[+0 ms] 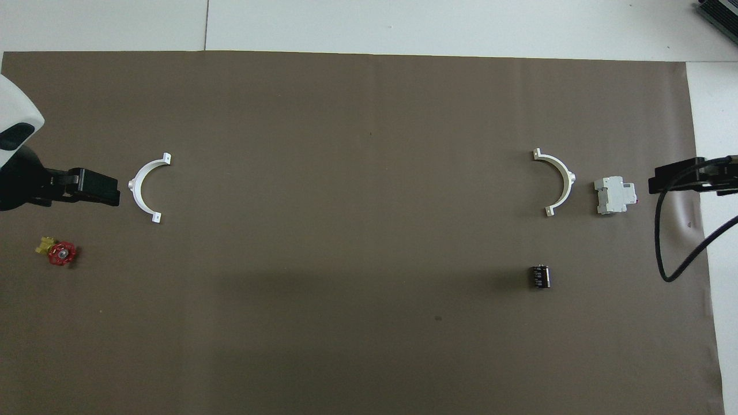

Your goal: Assemble drain pipe with both arms

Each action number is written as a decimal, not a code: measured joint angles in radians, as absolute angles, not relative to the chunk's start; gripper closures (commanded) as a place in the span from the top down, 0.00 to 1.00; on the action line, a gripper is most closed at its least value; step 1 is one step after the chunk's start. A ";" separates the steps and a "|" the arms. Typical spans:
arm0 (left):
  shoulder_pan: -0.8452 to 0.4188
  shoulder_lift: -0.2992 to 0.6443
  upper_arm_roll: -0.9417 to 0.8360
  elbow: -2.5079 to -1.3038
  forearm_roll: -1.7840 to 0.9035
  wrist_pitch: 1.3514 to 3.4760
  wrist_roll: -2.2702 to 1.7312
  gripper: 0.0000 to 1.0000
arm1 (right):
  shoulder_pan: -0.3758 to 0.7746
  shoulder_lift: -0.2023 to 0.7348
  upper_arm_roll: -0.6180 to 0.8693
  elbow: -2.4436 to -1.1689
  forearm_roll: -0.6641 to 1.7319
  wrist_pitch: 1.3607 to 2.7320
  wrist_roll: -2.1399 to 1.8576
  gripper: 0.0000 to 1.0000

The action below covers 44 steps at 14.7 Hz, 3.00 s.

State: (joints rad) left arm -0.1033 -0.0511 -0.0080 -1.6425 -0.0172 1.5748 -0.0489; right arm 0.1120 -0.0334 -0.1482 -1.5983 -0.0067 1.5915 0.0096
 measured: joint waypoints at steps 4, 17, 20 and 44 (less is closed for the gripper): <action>-0.103 -0.051 -0.008 -1.643 -0.017 1.575 -0.049 1.00 | 0.112 -0.033 -0.148 -1.599 -0.007 1.591 0.010 1.00; -0.103 -0.051 -0.008 -1.645 -0.017 1.576 -0.049 1.00 | 0.060 0.273 -0.150 -1.818 0.116 2.193 -0.426 0.99; -0.103 -0.051 -0.008 -1.648 -0.017 1.576 -0.049 1.00 | 0.048 0.373 -0.150 -1.849 0.160 2.302 -0.508 0.98; -0.103 -0.051 -0.009 -1.656 -0.017 1.579 -0.049 1.00 | 0.280 0.339 -0.143 -1.831 0.141 2.198 0.017 0.00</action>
State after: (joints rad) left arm -0.1032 -0.0511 -0.0087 -1.6561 -0.0172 1.5795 -0.0486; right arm 0.2797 0.3390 -0.1431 -1.8310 0.1407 2.1975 0.0166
